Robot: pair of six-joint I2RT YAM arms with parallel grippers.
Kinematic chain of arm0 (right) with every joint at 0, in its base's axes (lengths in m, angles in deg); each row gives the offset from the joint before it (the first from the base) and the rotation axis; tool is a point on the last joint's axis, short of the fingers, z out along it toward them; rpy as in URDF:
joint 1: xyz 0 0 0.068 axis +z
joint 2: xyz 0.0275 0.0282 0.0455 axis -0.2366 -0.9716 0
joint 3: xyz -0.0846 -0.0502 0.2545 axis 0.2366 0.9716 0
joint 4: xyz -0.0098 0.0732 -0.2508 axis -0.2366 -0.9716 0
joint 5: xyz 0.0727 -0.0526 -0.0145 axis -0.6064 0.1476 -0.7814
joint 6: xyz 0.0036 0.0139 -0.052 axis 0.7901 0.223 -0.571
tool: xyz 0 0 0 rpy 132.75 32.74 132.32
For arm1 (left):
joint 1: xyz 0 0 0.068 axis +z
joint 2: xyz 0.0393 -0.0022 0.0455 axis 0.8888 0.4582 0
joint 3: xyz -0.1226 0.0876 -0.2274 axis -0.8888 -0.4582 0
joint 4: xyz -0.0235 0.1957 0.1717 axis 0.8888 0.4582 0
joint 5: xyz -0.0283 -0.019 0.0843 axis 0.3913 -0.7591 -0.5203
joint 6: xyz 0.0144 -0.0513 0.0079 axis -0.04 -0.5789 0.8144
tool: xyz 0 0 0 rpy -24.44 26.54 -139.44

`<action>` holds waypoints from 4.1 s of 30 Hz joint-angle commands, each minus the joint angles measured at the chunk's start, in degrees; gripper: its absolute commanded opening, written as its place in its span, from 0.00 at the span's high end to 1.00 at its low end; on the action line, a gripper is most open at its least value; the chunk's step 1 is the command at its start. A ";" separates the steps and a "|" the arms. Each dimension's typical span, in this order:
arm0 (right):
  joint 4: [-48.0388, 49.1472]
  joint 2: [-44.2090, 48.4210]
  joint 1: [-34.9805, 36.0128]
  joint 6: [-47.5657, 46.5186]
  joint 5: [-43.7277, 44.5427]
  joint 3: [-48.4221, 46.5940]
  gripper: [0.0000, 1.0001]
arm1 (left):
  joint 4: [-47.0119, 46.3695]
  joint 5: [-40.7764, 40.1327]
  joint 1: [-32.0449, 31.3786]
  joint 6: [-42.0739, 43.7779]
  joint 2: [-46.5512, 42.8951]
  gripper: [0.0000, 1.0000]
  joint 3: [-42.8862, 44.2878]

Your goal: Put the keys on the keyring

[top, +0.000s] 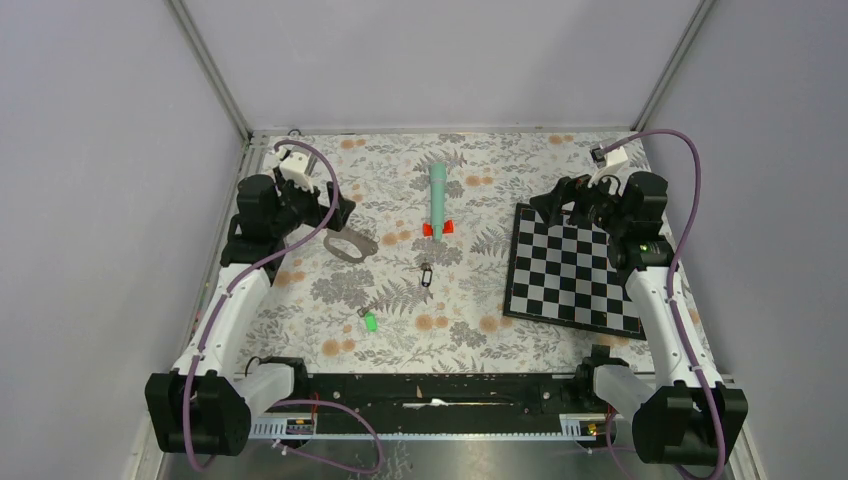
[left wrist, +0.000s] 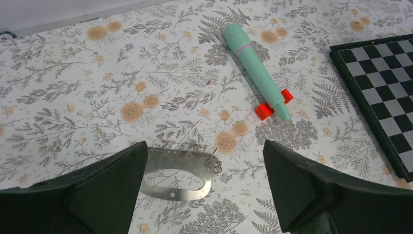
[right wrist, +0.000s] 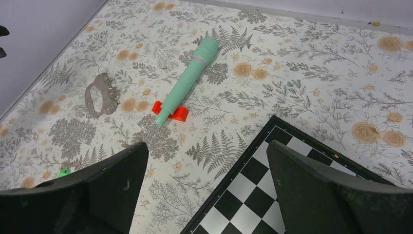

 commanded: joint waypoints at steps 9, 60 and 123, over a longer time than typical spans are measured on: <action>1.74 0.24 -0.16 -0.81 -0.27 0.28 0.01 | 7.90 1.55 0.15 9.69 3.66 0.01 2.43; -2.84 -6.30 -0.16 -7.26 -13.34 0.73 0.01 | 9.65 -0.69 0.15 26.61 42.93 0.64 19.89; 18.51 -16.17 19.32 2.79 -32.15 -9.73 0.22 | 41.18 21.21 -23.51 27.74 24.85 1.00 43.18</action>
